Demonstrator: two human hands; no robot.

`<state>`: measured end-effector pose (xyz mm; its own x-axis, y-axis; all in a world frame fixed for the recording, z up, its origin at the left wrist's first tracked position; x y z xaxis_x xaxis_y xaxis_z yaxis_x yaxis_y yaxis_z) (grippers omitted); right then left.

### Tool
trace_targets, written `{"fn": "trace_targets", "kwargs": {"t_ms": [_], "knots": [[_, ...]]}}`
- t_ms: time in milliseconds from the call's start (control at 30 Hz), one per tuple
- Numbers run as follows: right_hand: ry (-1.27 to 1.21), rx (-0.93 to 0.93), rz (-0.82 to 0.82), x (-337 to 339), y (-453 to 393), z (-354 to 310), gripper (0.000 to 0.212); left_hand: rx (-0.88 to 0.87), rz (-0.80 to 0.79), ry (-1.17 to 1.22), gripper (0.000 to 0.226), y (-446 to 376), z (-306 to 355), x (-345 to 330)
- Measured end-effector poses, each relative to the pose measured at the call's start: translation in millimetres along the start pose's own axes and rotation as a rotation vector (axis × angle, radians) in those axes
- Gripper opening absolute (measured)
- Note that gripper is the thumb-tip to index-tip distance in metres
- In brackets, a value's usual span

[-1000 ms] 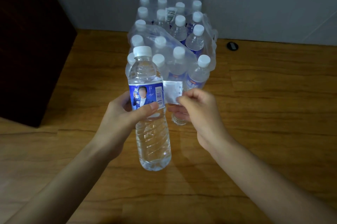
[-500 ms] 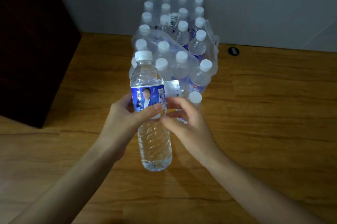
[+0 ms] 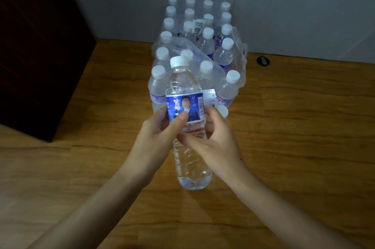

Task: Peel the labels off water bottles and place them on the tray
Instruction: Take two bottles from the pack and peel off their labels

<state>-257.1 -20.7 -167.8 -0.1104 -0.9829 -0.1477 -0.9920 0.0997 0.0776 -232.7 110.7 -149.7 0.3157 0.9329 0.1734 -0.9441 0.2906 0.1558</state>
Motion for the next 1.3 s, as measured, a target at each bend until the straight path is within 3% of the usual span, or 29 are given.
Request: {"fn": "trace_targets", "kwargs": {"t_ms": [133, 267, 467, 567, 667, 800, 1033, 1167, 1300], "knots": [[-0.004, 0.005, -0.032, 3.1, 0.1, -4.8, 0.054, -0.035, 0.049, -0.016, 0.034, 1.5, 1.2, 1.9], [-0.129, -0.05, -0.111, 10.2, -0.2, -10.6, 0.055, -0.079, 0.093, -0.091, 0.058, -5.4, -4.5, 20.5], [-0.312, -0.193, -0.357, 28.0, -7.7, -20.4, 0.037, -0.193, -0.184, -0.048, 0.059, -15.1, 3.5, 37.8], [-0.325, -0.199, -0.38, 34.3, -11.4, -22.5, 0.037, -0.177, -0.189, -0.02, 0.043, -17.8, 3.6, 33.1], [-0.308, -0.2, -0.376, 38.4, -14.6, -23.6, 0.043, -0.149, -0.119, 0.008, 0.022, -20.6, -0.9, 33.5], [-0.248, -0.185, -0.38, 39.6, -17.4, -25.6, 0.051, -0.154, -0.099, -0.021, 0.013, -25.2, -1.8, 35.5], [-0.181, -0.169, -0.368, 42.2, -18.4, -30.3, 0.061, -0.154, -0.086, 0.012, 0.012, -31.0, 0.5, 41.3], [-0.069, -0.078, -0.233, 41.9, -20.0, -33.2, 0.057, -0.164, -0.047, -0.014, 0.012, -29.1, -0.1, 55.3], [0.121, 0.016, -0.122, 42.2, -20.4, -33.5, 0.057, -0.082, -0.184, -0.014, 0.029, -30.1, 2.2, 59.5]]}}
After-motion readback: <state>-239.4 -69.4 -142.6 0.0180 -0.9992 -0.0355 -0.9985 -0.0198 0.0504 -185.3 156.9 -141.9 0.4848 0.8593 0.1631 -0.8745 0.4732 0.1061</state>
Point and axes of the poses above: each hand's wrist, its own y-axis away from the middle knuckle, its own x-axis out of the back of the hand, z = x × y, the point moved 1 cm from there along -y, towards the middle knuckle, and after that the axes turned 14 degrees about -y, right-handed, at the moved point
